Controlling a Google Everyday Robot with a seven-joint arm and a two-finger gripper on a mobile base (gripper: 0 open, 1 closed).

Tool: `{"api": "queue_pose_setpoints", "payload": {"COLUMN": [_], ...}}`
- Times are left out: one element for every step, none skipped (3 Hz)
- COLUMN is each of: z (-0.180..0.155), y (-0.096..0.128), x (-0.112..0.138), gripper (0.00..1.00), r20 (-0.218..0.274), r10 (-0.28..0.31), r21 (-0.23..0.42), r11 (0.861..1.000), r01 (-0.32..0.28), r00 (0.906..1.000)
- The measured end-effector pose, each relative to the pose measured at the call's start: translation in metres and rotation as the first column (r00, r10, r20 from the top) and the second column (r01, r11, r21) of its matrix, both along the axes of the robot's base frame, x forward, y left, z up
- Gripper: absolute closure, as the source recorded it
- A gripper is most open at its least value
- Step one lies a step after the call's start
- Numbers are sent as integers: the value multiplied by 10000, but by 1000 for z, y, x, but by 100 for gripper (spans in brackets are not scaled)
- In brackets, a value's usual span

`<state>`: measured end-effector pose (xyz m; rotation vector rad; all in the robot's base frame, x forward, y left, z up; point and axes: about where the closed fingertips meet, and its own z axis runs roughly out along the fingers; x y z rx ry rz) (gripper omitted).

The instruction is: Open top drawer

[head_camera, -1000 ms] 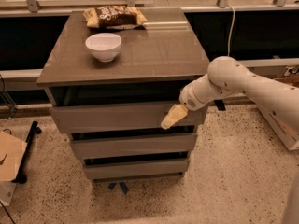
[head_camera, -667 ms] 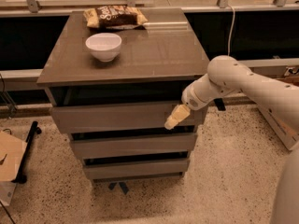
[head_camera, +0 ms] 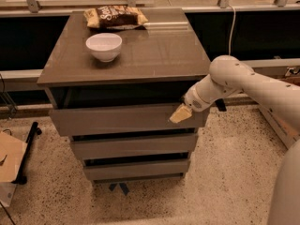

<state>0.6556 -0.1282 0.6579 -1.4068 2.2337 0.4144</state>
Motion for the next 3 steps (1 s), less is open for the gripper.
{"api": "queue_pose_setpoints", "payload": {"z": [2, 6, 6], "y": [0, 0, 0], "x": [0, 0, 0], "gripper": [70, 94, 91], "r20": [0, 0, 0], "r10": [0, -1, -1], "r21": [0, 1, 1], "r11": [10000, 10000, 10000], "r01": [0, 1, 1], "r00": [10000, 10000, 10000]}}
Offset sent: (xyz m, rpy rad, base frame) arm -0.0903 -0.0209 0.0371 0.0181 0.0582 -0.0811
